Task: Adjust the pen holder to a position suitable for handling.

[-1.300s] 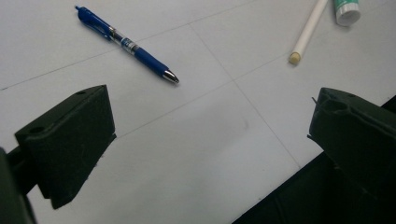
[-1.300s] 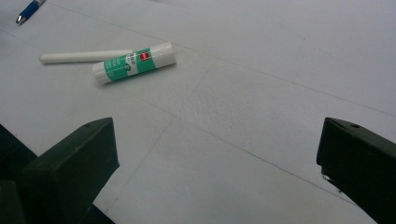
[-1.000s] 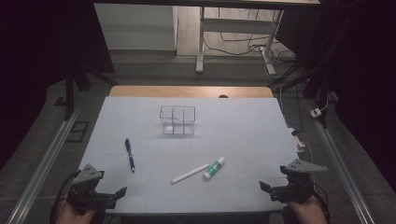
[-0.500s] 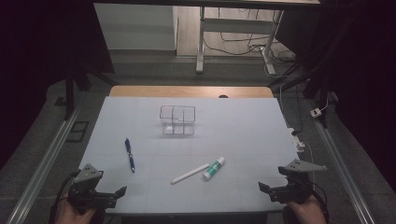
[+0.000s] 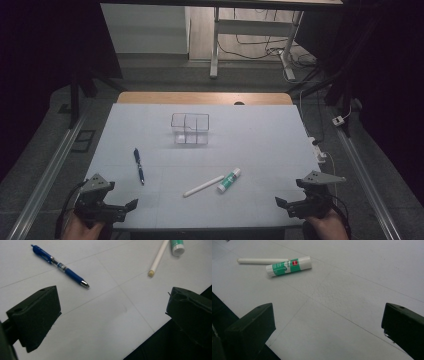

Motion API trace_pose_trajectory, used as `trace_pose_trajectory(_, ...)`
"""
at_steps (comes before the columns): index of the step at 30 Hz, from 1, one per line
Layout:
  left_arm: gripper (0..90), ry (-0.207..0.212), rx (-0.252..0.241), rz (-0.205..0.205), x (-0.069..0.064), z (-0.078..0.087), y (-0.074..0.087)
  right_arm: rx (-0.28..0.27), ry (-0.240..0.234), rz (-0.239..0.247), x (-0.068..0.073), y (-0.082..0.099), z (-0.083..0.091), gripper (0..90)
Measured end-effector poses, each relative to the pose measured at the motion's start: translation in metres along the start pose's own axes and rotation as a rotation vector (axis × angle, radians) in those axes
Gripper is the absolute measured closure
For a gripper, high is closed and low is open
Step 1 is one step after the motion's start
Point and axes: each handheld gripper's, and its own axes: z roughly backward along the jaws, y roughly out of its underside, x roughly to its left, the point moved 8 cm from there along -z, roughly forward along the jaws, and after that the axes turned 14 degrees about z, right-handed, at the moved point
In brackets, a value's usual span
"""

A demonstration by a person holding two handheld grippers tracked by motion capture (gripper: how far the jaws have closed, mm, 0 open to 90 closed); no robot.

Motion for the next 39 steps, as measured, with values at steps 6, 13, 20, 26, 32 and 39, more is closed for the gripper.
trace_pose_trajectory(6, 0.0, 0.040, 0.006, -0.025, -0.005, -0.005, -0.004, -0.007, -0.002, -0.009, -0.001, 0.000, 0.000, 0.0)
trace_pose_trajectory(13, 0.0, 0.032, -0.014, -0.038, -0.006, -0.009, -0.011, -0.004, -0.002, -0.007, 0.000, 0.000, 0.000, 0.0)
trace_pose_trajectory(20, 0.0, 0.017, -0.049, -0.054, -0.007, -0.012, -0.022, -0.004, -0.007, -0.008, 0.000, 0.000, 0.000, 0.0)
trace_pose_trajectory(26, 0.0, 0.027, -0.035, -0.038, -0.007, -0.026, -0.032, -0.001, -0.010, 0.000, 0.001, 0.000, 0.000, 0.0)
trace_pose_trajectory(32, 0.0, 0.014, -0.025, -0.061, -0.007, -0.035, -0.040, -0.002, -0.010, -0.001, 0.001, 0.000, 0.000, 0.0)
trace_pose_trajectory(39, 0.0, 0.041, -0.029, -0.044, -0.005, -0.048, -0.050, 0.006, -0.004, -0.003, 0.000, 0.001, 0.000, 0.0)
